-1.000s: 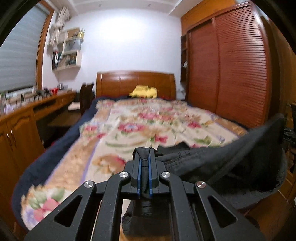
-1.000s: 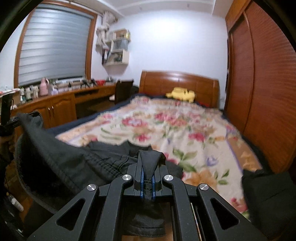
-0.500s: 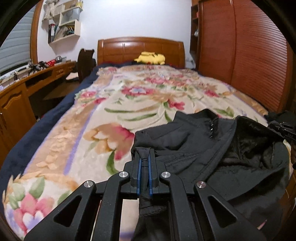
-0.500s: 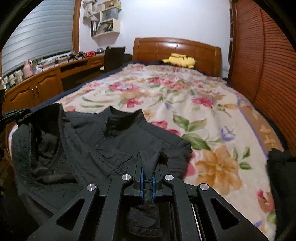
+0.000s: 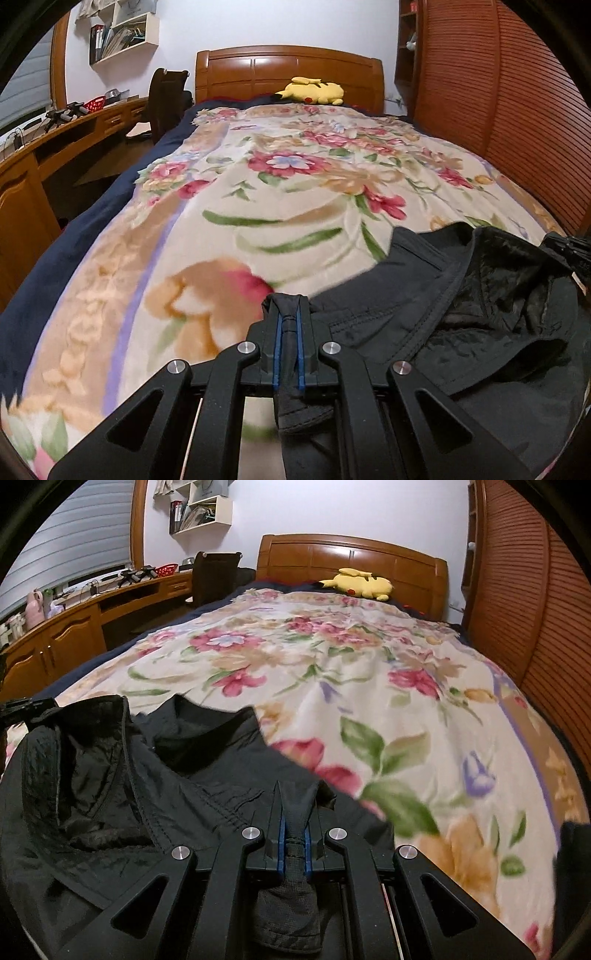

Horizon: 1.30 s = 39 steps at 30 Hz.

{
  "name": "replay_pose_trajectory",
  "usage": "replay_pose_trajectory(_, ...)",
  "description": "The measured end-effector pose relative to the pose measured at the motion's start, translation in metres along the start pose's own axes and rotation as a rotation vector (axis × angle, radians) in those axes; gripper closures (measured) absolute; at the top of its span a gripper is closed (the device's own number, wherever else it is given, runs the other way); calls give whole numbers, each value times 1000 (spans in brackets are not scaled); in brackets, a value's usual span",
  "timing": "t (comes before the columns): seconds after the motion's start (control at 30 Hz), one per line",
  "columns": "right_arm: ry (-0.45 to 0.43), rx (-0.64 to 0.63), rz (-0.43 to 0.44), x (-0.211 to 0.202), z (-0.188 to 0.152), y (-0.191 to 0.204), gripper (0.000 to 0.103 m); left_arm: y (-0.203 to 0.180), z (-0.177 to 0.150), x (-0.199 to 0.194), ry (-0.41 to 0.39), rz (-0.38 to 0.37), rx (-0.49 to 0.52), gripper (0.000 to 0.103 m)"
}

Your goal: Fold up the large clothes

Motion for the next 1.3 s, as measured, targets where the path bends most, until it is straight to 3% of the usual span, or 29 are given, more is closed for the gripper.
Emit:
replay_pose_trajectory(0.17,9,42,-10,30,7,-9,97,-1,21,17,-3,25,1,96)
replay_pose_trajectory(0.4,46,70,-6,44,-2,-12,97,-8,8,17,9,55,5,93)
replay_pose_trajectory(0.47,46,78,-2,42,-1,-13,93,-9,6,12,9,49,3,86)
replay_pose_trajectory(0.53,38,84,-4,39,1,-13,90,-11,7,4,-5,39,4,64)
replay_pose_trajectory(0.6,21,98,4,33,3,-14,85,-14,7,-10,-37,29,7,56)
replay_pose_trajectory(0.67,3,98,7,24,4,-13,75,-19,7,-20,-52,15,13,46)
replay_pose_trajectory(0.73,-17,96,9,14,4,-12,47,-27,5,-34,-77,-9,14,22)
replay_pose_trajectory(0.8,-47,90,-12,2,3,-13,30,-39,0,-48,-111,-28,18,21)
replay_pose_trajectory(1.07,-55,6,0,-27,-16,2,29,-76,-27,-76,-128,-61,41,21)
replay_pose_trajectory(1.3,6,-124,112,-34,-29,57,29,-89,-50,-75,-107,-86,58,16)
Point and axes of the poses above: each gripper's, at about its wrist camera, not at the fingertips, and x roughly the way its jaws point, y to its left, z to its top, the point moved 5 cm from there along x, roughly the way its jaws point, and after that the axes turned 7 degrees about x, right-handed, at the moved point
